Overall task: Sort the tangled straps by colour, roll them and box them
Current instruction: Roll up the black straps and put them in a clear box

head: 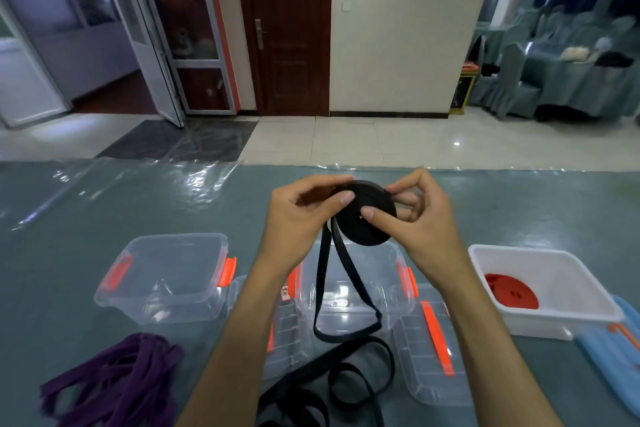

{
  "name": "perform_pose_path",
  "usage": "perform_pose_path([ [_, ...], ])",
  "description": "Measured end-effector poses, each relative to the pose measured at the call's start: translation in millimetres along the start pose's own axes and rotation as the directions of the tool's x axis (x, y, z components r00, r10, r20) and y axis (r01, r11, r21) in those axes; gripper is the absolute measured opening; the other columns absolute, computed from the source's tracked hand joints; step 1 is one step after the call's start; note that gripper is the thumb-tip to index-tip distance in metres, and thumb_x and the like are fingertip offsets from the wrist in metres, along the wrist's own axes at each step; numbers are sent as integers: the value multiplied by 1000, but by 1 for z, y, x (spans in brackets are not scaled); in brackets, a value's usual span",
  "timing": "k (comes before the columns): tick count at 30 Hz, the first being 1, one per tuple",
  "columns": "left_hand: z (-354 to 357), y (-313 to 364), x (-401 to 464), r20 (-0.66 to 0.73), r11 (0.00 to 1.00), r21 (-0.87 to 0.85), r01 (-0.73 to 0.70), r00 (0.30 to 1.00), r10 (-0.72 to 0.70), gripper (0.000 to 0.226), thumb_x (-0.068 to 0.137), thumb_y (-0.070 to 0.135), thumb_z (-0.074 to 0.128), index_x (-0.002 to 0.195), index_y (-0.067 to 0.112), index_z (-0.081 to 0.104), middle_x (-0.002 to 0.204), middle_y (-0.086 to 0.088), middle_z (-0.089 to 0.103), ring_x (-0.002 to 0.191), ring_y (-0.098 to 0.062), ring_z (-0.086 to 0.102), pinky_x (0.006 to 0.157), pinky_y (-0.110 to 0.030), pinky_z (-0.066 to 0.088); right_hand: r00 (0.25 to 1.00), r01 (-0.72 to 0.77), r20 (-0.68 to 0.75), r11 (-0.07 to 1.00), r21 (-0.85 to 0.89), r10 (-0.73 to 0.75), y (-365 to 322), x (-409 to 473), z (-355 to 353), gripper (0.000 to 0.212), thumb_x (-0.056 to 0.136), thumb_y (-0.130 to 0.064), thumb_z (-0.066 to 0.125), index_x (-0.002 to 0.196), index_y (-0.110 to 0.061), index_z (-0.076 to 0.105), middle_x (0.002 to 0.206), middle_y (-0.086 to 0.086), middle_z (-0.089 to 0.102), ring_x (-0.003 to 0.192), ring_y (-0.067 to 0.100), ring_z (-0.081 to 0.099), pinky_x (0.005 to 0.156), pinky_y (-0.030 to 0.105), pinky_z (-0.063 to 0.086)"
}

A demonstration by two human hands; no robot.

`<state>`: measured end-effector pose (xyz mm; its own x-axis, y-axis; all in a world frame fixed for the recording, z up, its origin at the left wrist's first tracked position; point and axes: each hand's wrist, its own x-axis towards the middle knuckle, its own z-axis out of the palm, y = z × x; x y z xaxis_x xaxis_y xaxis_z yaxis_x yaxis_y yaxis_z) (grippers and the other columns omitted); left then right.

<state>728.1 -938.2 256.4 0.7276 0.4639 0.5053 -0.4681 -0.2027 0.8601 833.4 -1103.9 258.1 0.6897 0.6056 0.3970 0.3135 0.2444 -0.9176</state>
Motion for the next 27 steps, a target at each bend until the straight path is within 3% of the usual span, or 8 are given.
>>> perform_pose_path([
  [4,3,9,0,-52,999,9,-51,997,51,18,91,7,80,107,13,81,105,-4,81,103,-19,77,89,-23,59,985,93,150,995,-27,-88,-19,6,-6,50,91,-12,83,132,-33,65,112,6,80,99,25,80,79,40,67],
  [6,-3,11,-3,24,999,16,-35,999,35,29,95,8,75,122,18,77,118,-2,78,114,-19,73,95,-23,57,982,166,106,984,-61,-159,-23,8,-7,42,89,-9,84,126,-23,72,117,-2,79,109,20,77,85,34,65],
  [9,-6,14,-6,97,1000,-10,2,995,-1,43,96,8,74,131,32,73,126,3,76,122,-17,70,101,-23,54,990,142,27,987,-72,-140,-22,8,-1,33,85,-8,87,111,-19,69,113,-4,78,109,17,76,83,33,66],
  [13,-6,19,-6,-39,999,35,-8,999,9,41,84,8,87,120,27,77,111,2,81,108,-16,76,92,-21,58,991,58,129,994,-95,-45,-24,6,-4,42,89,-13,84,120,-26,58,110,0,79,94,20,81,70,33,67],
  [16,-5,16,-14,-28,1000,22,23,999,-22,29,85,6,86,111,17,79,108,-1,81,105,-18,77,90,-23,59,971,86,234,988,-129,-54,-27,6,-12,53,90,-11,83,136,-32,65,117,1,79,106,20,78,81,36,67],
  [19,-6,12,-22,32,996,23,89,995,-90,33,90,8,79,119,22,78,115,1,79,110,-16,74,94,-26,59,985,78,161,993,-85,-64,-24,1,-14,41,85,-10,86,123,-22,74,113,-1,80,106,18,77,79,35,67],
  [23,-5,12,-25,25,993,108,49,998,-52,30,92,12,79,118,26,78,113,3,78,106,-15,71,91,-27,59,995,1,103,997,-73,7,-14,-7,-10,39,82,-7,89,107,-18,61,104,3,81,91,23,81,69,35,67],
  [27,-2,13,-28,-48,992,114,50,998,-45,20,89,16,83,105,27,79,106,2,79,102,-17,73,87,-31,62,975,53,220,996,-67,-37,-19,-9,-10,53,89,-8,84,131,-33,63,111,6,80,96,24,80,77,37,67],
])
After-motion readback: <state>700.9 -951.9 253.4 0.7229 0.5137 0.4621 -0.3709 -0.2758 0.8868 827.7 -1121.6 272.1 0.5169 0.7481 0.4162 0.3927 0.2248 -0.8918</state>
